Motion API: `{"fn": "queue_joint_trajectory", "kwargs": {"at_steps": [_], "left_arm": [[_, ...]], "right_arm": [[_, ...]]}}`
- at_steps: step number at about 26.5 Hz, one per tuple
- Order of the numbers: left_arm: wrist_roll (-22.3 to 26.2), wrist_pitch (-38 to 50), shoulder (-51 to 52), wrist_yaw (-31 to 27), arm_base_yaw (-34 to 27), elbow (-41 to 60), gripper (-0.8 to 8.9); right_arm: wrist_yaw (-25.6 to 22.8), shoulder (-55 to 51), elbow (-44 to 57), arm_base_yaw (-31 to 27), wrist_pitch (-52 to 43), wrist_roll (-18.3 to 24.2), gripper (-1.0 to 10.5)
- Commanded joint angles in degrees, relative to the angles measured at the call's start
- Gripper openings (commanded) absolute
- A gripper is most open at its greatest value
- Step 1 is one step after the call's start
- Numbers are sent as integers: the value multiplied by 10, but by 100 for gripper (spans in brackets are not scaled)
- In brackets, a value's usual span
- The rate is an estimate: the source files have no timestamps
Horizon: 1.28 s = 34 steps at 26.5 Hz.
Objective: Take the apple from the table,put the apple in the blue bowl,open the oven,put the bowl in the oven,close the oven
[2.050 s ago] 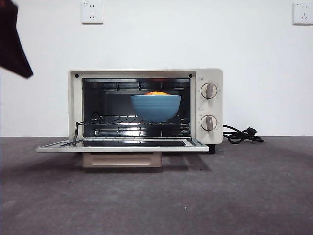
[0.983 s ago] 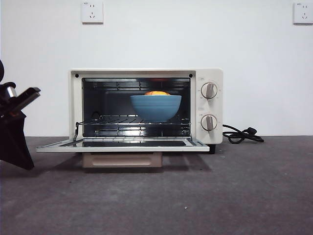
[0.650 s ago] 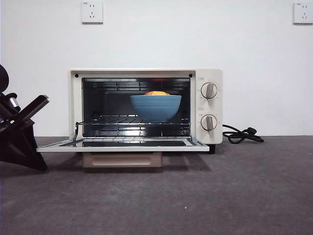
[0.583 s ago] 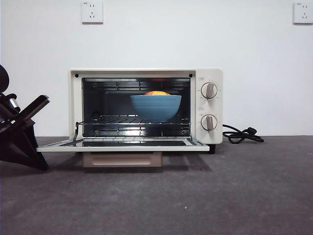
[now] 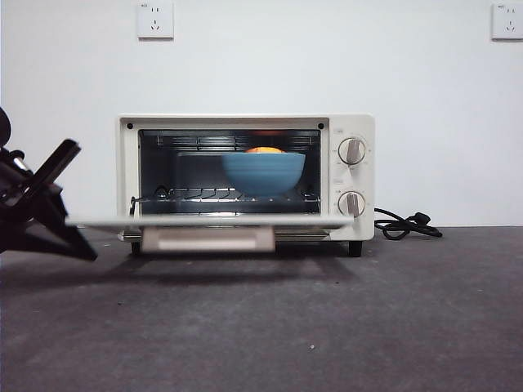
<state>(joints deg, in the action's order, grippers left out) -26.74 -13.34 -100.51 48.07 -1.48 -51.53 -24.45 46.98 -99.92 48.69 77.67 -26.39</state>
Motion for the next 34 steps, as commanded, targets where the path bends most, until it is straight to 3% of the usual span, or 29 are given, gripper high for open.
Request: {"fn": "queue_joint_trajectory", "kwargs": {"at_steps": [1, 15, 23, 34], "left_arm": [[-37, 33, 0, 40, 7, 0, -6], [-93, 70, 35, 44, 9, -57, -6], [-103, 68, 35, 14, 21, -127, -6], [-112, 68, 35, 16, 23, -193, -6]], "right_arm": [[0, 0, 5, 1, 13, -6, -6], [0, 0, 5, 1, 13, -6, -5], [0, 0, 5, 1, 13, -6, -5], [0, 0, 5, 1, 13, -6, -5]]}}
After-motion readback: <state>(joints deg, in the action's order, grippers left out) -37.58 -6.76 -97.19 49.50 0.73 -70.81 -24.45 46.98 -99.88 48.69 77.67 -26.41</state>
